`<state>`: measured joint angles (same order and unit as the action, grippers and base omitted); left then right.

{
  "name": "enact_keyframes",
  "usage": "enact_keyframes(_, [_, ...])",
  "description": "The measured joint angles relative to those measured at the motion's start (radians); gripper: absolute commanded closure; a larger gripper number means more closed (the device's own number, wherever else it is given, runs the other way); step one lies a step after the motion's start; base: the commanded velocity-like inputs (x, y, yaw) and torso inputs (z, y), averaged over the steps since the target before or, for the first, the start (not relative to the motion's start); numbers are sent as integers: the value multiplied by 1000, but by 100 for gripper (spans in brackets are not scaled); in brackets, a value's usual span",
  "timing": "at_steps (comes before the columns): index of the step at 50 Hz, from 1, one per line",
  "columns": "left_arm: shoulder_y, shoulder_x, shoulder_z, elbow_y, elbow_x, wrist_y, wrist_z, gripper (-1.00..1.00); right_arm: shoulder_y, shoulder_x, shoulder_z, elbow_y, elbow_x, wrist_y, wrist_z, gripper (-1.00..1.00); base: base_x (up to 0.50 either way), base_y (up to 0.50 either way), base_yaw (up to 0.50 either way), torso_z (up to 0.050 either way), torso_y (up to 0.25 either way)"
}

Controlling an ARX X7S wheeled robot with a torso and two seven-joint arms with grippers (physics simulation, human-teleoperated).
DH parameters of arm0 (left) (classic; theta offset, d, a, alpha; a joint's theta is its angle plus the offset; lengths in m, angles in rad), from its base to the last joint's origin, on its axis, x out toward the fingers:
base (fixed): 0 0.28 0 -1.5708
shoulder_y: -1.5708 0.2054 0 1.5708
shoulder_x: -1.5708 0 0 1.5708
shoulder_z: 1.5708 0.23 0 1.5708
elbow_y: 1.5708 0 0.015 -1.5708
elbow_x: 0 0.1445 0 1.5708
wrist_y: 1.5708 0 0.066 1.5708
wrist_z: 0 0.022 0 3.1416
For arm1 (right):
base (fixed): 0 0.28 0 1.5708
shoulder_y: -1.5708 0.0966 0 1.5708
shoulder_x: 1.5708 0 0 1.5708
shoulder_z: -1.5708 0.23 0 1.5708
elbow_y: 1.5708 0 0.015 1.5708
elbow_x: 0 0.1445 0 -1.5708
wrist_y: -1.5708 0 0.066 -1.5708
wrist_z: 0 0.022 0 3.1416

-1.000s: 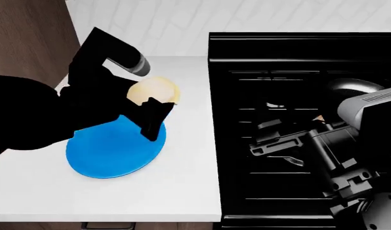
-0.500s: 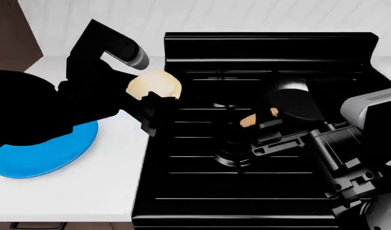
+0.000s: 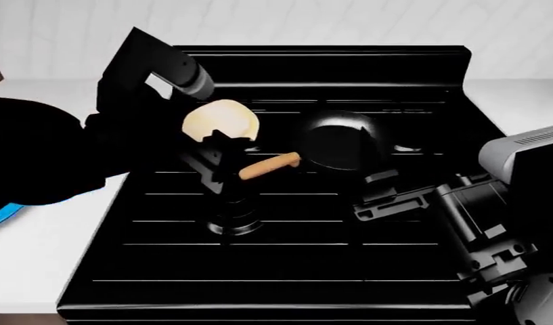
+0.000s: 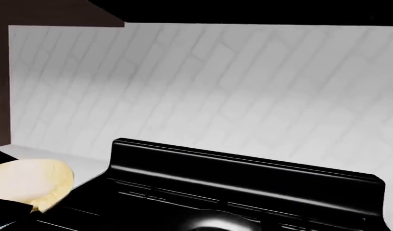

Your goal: Frozen meat rests on a plate on the counter. Retrieve the meat and place it in a pot on a burner. Then turn the burner on.

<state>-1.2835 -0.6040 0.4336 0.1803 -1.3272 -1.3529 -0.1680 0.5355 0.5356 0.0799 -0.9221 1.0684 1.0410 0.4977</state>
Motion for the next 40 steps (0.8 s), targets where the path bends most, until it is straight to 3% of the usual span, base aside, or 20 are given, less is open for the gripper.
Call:
enact_keyframes(19, [-11,-1,25,-9,13,18,17,100,-9,11,-8,3,-6,-18,1,-100,0,-500,0,0,1])
enact_keyframes(27, [-15,-4,31,-11,13,25,22,100,-13,18,-12,-3,-14,-32,-9,-100,283,-482,0,0,0])
enact_keyframes(40, [-16,-10,38,-18,18,37,30,100,-6,26,-30,-4,-19,-28,3,-100,0,0,0,0,1])
